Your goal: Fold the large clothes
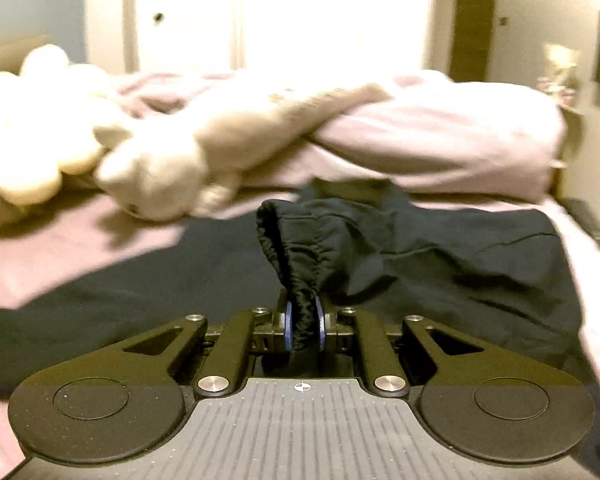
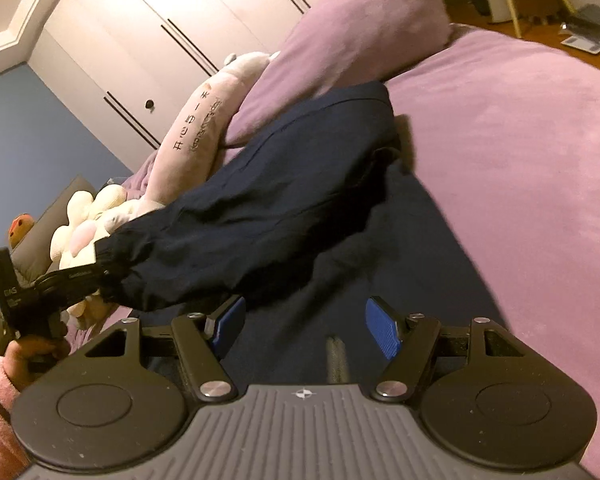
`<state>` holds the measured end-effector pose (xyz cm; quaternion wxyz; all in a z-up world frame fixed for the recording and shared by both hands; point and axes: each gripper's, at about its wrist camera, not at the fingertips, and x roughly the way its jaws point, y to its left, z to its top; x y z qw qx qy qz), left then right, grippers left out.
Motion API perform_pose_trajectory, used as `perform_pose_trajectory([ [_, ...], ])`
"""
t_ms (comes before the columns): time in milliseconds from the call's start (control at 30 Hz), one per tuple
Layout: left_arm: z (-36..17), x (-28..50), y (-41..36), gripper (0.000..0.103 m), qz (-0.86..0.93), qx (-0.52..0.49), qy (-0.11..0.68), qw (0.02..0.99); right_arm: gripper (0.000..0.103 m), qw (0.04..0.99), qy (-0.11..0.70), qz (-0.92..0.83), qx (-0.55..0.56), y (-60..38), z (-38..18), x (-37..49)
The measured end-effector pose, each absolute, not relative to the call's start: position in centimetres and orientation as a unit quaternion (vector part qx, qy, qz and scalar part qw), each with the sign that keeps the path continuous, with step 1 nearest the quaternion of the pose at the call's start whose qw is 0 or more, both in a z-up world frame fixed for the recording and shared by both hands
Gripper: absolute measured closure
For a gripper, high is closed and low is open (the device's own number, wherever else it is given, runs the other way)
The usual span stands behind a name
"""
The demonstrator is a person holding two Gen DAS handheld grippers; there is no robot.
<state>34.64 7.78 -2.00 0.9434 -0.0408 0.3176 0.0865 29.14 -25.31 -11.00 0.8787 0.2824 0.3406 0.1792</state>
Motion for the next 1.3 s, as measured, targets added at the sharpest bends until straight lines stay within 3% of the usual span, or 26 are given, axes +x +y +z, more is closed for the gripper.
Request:
perform_pose_trajectory([
  [300,-3.7,36.7,13.8,0.089,0.145,-0.073,0.319,0.934,0.035,0.846,0.363,0.144,0.363,-23.3,-13.2,38.9],
  [400,-4.0,37.8,14.2,0.089,0.136,-0.085,0.316,0.935,0.040,0.838,0.368,0.119,0.385,-23.4,-14.4,41.4],
  [467,-4.7,38.3,13.9,0.089,0.132,-0.080,0.322,0.934,0.058,0.836,0.371,0.100,0.391,-23.6,-15.0,42.9],
  [500,-5.0,38.5,13.9,0.089,0.128,-0.078,0.325,0.934,0.060,0.838,0.369,0.099,0.390,-23.7,-15.1,43.4],
  [567,-5.4,38.7,13.4,0.089,0.123,-0.073,0.327,0.934,0.079,0.847,0.364,0.095,0.376,-23.8,-15.0,44.5],
  [667,-6.2,39.5,13.0,0.089,0.120,-0.069,0.330,0.934,0.091,0.872,0.348,0.071,0.336,-24.4,-14.2,45.2],
  [800,-7.3,41.0,11.4,0.088,0.097,-0.065,0.329,0.937,0.092,0.901,0.314,0.021,0.298,-25.6,-13.9,44.7],
  [900,-8.6,42.4,9.6,0.085,0.107,-0.020,0.337,0.935,0.093,0.901,0.332,0.019,0.279,-25.4,-14.9,45.1],
  [1000,-9.6,43.2,9.9,0.070,0.139,-0.009,0.359,0.923,0.085,0.906,0.336,0.036,0.257,-25.2,-13.8,44.6],
  [1033,-9.5,43.0,10.4,0.066,0.150,-0.014,0.357,0.922,0.076,0.910,0.323,0.042,0.256,-25.5,-13.2,43.8],
  [1067,-9.2,42.4,11.0,0.063,0.162,-0.019,0.350,0.923,0.073,0.917,0.307,0.045,0.251,-25.8,-12.5,42.8],
  [1133,-8.5,41.1,12.1,0.053,0.178,-0.020,0.332,0.926,0.073,0.933,0.266,0.035,0.238,-26.2,-11.7,41.0],
  [1300,-8.1,40.1,12.5,0.052,0.148,-0.057,0.331,0.930,0.072,0.938,0.281,0.065,0.191,-22.9,-11.7,42.6],
])
